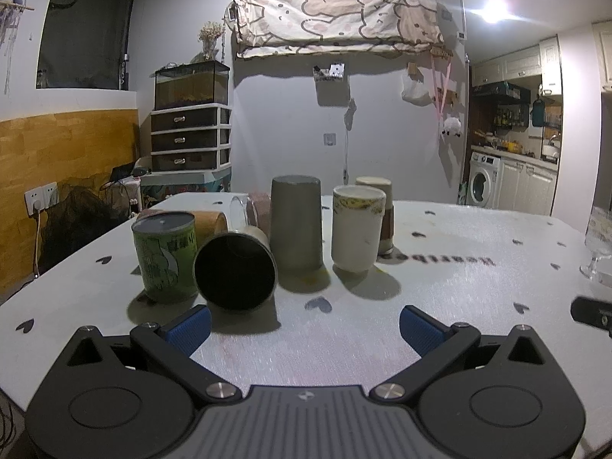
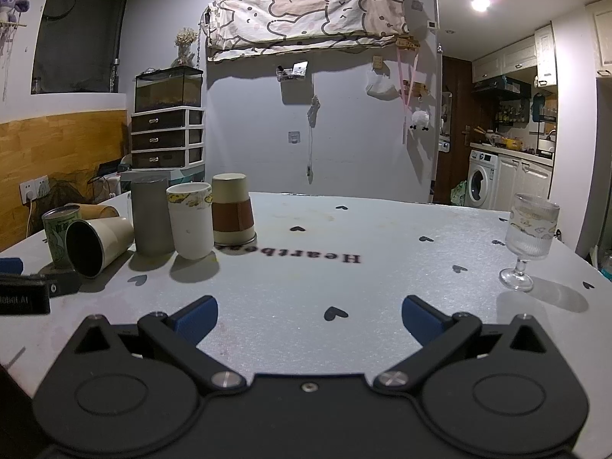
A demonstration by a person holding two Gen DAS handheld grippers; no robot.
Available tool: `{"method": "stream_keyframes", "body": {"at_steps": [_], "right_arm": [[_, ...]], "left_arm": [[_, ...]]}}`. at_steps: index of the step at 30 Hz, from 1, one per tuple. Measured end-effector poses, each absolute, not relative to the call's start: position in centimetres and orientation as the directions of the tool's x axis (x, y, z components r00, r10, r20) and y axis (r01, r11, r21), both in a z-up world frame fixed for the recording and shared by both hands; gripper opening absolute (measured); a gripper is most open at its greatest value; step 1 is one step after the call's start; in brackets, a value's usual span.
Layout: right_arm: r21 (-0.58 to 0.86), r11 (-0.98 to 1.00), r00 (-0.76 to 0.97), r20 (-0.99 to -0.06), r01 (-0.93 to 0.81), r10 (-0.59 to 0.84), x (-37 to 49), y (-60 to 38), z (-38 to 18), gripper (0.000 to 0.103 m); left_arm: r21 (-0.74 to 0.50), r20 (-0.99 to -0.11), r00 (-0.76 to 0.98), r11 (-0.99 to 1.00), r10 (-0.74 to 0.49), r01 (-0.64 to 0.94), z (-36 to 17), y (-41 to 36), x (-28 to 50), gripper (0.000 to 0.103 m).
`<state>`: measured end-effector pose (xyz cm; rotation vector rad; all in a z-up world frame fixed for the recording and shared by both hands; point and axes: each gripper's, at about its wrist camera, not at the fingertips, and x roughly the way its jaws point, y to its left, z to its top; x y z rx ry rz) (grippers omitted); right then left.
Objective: Flip cup upright
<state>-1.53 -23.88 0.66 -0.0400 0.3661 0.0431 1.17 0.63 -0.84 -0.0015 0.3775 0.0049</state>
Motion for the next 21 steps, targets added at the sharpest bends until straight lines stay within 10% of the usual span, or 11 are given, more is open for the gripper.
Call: {"method": "stream_keyframes", "body": {"at_steps": [21], "right_arm": [[-0.026,0.997,0.933,-0.355,-0.067,0.053,-1.6,-24.0,0.7,0.103]], "left_arm": [[0.039,-0.399,0.914,0.997,0.08,-0.071,0.5,6.7,12.6,0.103]]}}
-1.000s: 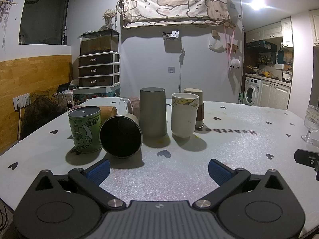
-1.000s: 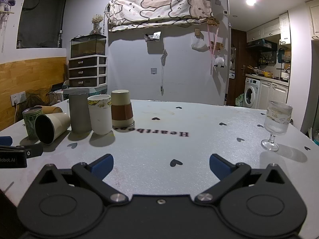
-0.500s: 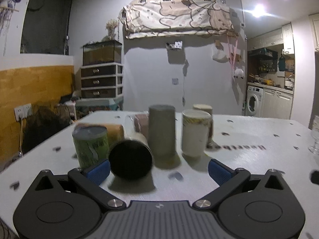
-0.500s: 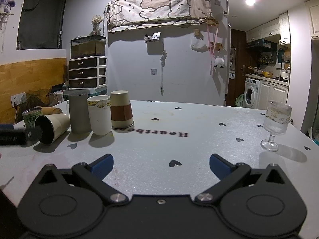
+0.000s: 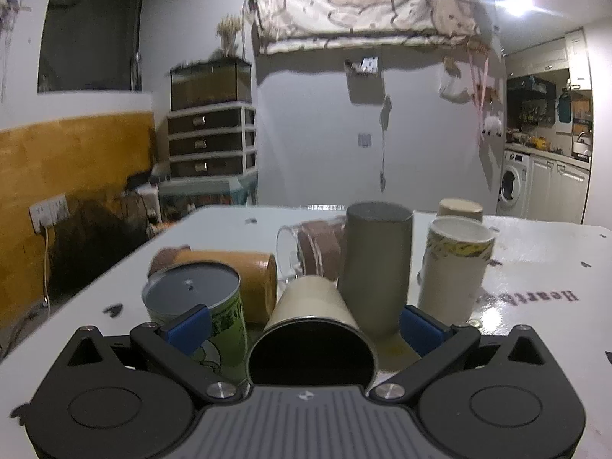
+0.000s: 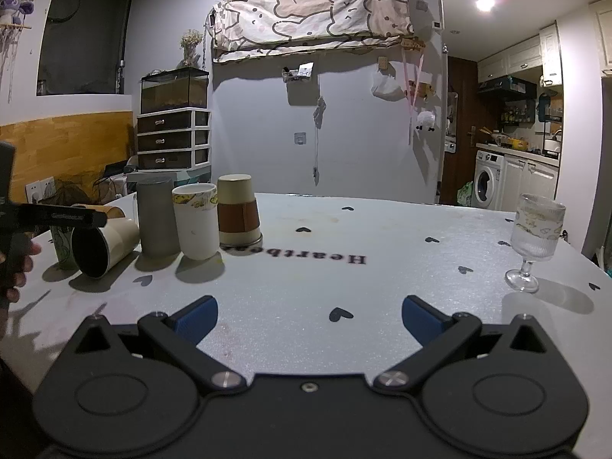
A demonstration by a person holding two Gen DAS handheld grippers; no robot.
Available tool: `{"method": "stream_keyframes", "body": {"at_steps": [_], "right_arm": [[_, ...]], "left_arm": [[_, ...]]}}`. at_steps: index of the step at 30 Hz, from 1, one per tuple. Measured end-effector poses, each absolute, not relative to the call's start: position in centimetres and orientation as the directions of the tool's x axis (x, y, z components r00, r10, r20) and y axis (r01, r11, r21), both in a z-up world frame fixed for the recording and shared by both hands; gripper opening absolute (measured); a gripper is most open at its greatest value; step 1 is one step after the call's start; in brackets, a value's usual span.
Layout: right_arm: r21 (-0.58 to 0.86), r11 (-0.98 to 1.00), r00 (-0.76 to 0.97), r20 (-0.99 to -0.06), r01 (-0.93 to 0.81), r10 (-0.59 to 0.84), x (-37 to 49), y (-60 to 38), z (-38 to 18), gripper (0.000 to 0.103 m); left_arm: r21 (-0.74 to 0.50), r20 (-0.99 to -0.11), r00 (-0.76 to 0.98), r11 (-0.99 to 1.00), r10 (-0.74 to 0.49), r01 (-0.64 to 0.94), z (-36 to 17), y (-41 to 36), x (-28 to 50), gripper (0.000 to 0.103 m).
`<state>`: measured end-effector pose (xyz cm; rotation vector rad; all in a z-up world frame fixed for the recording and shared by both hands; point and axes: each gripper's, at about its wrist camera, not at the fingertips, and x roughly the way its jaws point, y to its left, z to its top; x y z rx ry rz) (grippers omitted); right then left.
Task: Flip cup upright
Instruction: 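Move the left tool toward the grey metal cup lying on its side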
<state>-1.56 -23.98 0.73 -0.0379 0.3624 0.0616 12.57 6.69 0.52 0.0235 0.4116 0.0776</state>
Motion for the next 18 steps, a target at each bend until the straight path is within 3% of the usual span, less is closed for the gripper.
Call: {"method": "stream_keyframes", "body": {"at_steps": [10,14,18], "right_arm": [[-0.025,0.997,0.931,-0.361,-0.071,0.057,-1.4,-23.8,0.6,0.103],[-0.025,0.997,0.931,-0.36,-0.067,0.053,-1.5,-23.8,0.5,0.103],[-0.022,0.998,0.932,-0.359,-0.066,0.053,-1.4,-23.9,0.3,0.103]], "left_arm": [[0.017,-0.477,0.874,0.995,0.093,-0.096,-1.0,7.1,14.6,0.102],[-0.008,-0.492,0.868,0.997,0.067,-0.082,-1.2,7.3,14.7,0.084],[-0.001,-0.484,0.872,0.997,0.072,-0.083,-1.3,7.0,14.1,0.084]]}}
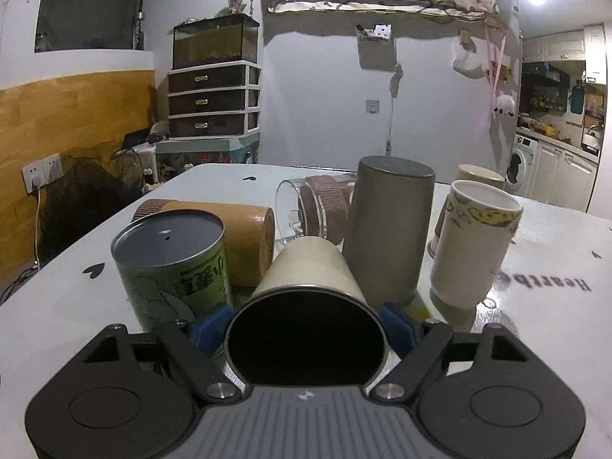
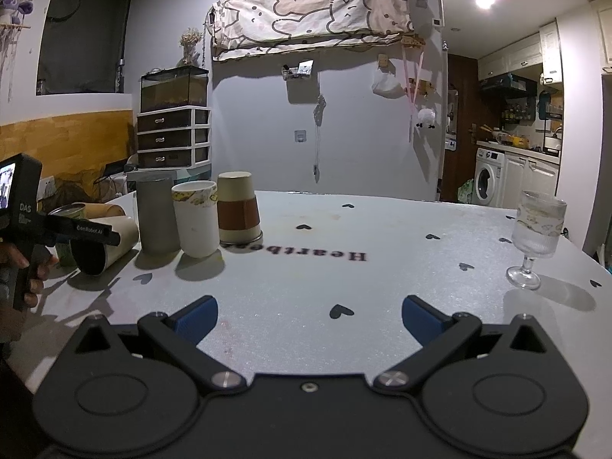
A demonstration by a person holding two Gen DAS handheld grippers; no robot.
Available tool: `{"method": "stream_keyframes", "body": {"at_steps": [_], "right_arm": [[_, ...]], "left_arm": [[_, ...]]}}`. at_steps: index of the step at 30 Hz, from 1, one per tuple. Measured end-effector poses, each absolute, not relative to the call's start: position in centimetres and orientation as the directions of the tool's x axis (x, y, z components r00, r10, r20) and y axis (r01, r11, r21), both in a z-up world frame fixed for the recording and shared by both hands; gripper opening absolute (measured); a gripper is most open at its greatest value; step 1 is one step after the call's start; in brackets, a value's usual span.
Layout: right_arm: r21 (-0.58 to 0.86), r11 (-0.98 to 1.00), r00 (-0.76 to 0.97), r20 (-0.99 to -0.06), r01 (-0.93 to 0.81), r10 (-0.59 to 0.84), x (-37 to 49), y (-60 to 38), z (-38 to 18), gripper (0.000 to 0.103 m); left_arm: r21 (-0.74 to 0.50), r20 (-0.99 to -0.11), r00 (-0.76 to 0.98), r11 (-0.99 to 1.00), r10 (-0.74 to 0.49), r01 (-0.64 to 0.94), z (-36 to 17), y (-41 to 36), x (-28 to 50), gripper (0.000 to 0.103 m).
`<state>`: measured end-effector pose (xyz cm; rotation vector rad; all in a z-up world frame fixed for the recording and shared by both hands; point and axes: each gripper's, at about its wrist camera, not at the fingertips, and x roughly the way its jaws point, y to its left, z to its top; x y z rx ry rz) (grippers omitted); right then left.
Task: Flip cup upright
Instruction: 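Move the left tool toward the grey metal cup lying on its side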
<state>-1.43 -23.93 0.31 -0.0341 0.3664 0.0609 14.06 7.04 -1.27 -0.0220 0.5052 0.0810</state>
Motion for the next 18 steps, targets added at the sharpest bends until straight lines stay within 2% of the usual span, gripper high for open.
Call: {"method": "stream_keyframes", "body": {"at_steps": [8,18], "right_arm": [[-0.012,0.998,0.932,-0.359,-0.057,0.049,-1.5,-24.2,0.3,0.103],[-0.001,0.999,0.932,-0.361,-0.038,0.035,-1.7,-24.9,0.4,0.103]], "left_arm": [[0.011,-0.462,0.887,1.0,-0.002,0.008,-1.5,4.5,9.8,0.084],[0.06,-0.454,0.862,0.958,-0.225,0.282,-1.9,-1.7,3.8,0.084]]}}
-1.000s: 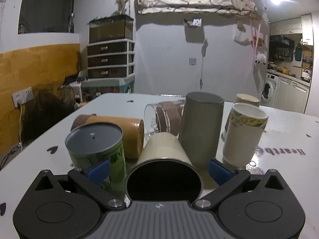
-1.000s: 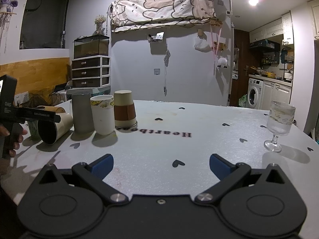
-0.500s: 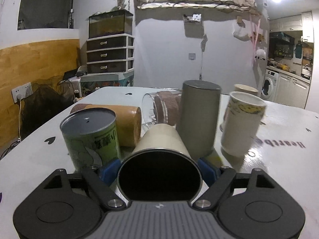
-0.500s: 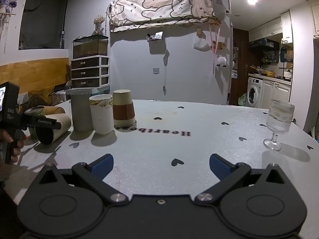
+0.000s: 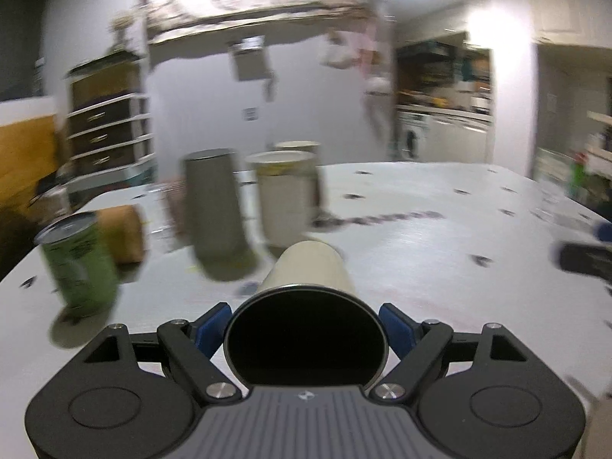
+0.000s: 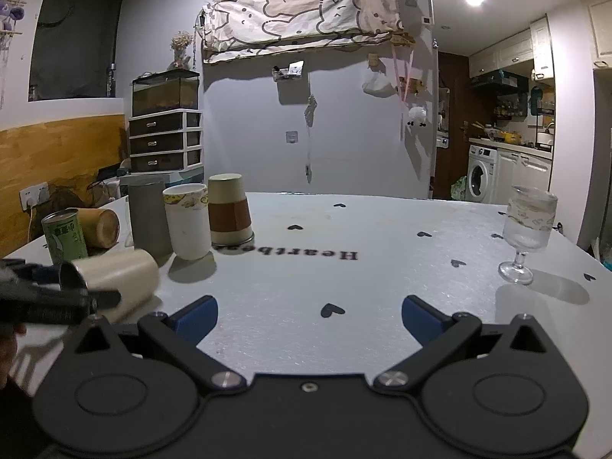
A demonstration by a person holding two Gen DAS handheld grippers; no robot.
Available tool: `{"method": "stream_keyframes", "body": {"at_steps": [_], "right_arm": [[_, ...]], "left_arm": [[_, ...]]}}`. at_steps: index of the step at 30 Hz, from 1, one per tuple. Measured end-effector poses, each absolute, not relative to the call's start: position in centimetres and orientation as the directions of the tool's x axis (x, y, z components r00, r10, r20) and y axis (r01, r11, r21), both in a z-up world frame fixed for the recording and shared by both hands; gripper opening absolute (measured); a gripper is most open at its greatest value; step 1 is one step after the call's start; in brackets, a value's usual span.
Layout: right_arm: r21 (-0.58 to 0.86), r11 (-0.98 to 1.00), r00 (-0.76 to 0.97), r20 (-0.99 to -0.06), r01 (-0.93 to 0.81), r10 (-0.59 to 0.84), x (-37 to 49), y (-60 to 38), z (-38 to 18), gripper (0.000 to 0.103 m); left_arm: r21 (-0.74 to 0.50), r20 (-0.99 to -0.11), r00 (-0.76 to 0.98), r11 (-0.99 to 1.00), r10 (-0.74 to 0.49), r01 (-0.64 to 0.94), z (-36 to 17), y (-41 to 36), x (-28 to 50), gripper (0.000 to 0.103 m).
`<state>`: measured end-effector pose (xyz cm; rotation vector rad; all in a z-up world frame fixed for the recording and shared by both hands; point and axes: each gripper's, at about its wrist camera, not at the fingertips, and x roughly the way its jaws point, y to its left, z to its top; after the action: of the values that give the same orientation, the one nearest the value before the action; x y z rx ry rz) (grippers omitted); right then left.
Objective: Flip cup upright
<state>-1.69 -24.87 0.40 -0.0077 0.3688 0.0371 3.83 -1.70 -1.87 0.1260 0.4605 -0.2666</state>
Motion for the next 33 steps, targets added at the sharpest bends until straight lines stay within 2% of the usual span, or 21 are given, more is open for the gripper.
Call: {"method": "stream_keyframes", "body": {"at_steps": [5,10,12,14,15,19,25,33], "right_arm": [[0.013,1.0,0.93,-0.367,-0.027,0.03,-1.6,-25.3,0.3,0.103],[0.03,0.999,0.924,-0.382,-0.019,0.029,-1.1,-25.8,0.5,0.103],[0.047,0.998,0.918,-0.394,-0.036,0.051,-0.2,-25.9,0.5,0.103],[0.078,0.995,0.898,-0.431,-0.06,0.088,1.5,-25.8,0.6,0.103],[0.089,0.993,0.889,-0.445,-0.075,0.107,2.3,-25.6,0.6,0.103],[0.112,0.986,0.852,-0.497,-0.121,0.161,6.1,-24.0,0.6,0.103],[0.111,0.987,0.795,-0.585,-0.118,0.161,11.0,-21.9,-0.5,0.103],[0.15,0.986,0.752,-0.64,-0.077,0.156,11.3,-24.2,-1.2,0.103]], "left_arm": [[0.107,-0.438,0.837,0.905,-0.33,0.412,-2.2,-5.3,1.8,0.084],[0.15,-0.429,0.821,0.867,-0.377,0.476,-2.8,-7.3,0.9,0.084],[0.176,-0.424,0.821,0.854,-0.384,0.49,-3.0,-7.8,0.5,0.087],[0.176,-0.424,0.821,0.855,-0.381,0.488,-3.2,-7.8,0.4,0.1],[0.178,-0.419,0.824,0.855,-0.382,0.487,-3.2,-7.8,0.3,0.101],[0.176,-0.42,0.824,0.857,-0.38,0.484,-3.4,-7.3,0.0,0.101],[0.151,-0.428,0.822,0.867,-0.376,0.475,-3.9,-6.1,-0.4,0.102],[0.1,-0.424,0.834,0.898,-0.351,0.429,-4.2,-3.7,-0.5,0.102]]}}
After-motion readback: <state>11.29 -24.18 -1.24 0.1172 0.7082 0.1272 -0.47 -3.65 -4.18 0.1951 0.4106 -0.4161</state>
